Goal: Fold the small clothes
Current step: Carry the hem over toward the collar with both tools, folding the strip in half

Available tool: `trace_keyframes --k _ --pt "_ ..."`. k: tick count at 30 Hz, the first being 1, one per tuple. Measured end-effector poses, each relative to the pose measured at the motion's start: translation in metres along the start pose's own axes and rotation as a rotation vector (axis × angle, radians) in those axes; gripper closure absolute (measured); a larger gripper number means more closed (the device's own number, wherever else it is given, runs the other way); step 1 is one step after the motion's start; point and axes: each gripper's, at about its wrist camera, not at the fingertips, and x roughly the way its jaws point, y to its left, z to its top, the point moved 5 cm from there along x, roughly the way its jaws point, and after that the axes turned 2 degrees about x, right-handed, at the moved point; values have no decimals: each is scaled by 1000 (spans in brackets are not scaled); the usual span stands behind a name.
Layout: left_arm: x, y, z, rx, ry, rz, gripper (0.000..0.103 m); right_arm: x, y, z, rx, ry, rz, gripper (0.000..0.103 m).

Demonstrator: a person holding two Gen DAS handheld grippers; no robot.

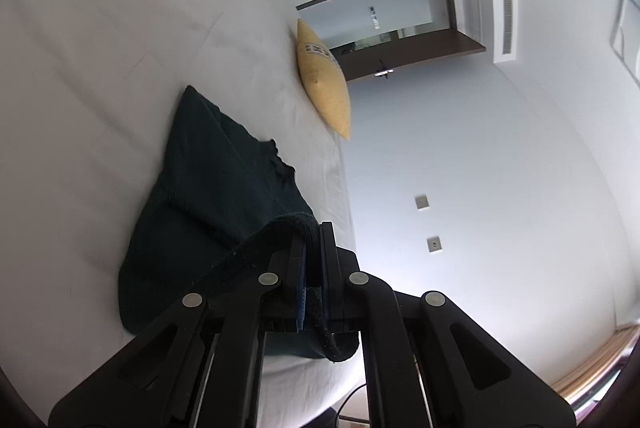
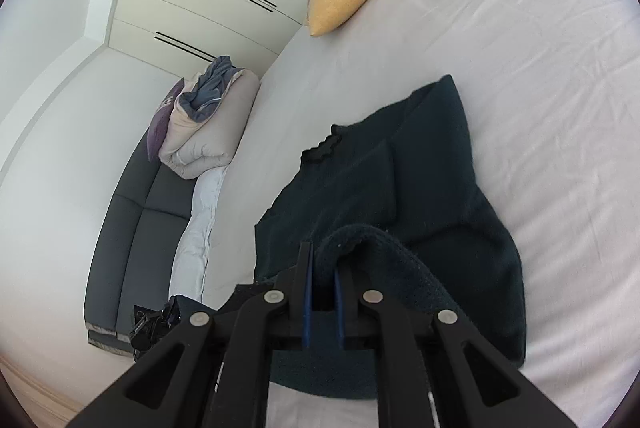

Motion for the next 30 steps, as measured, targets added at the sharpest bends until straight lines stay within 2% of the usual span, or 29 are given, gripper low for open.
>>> trace_keyframes --k 8,12,19,27,30 --pt "63 33 68 -47 -14 75 99 47 -28 56 98 -46 -50 93" --pt "95 49 90 -51 -5 123 99 62 -48 80 154 -71 -79 93" --pt "140 79 116 -52 4 193 99 87 -68 100 167 -70 -137 93" --pt "177 111 131 -69 6 258 99 103 -90 121 219 -76 -190 93" --pt "188 130 130 -99 19 291 98 111 -105 126 270 -69 -169 89"
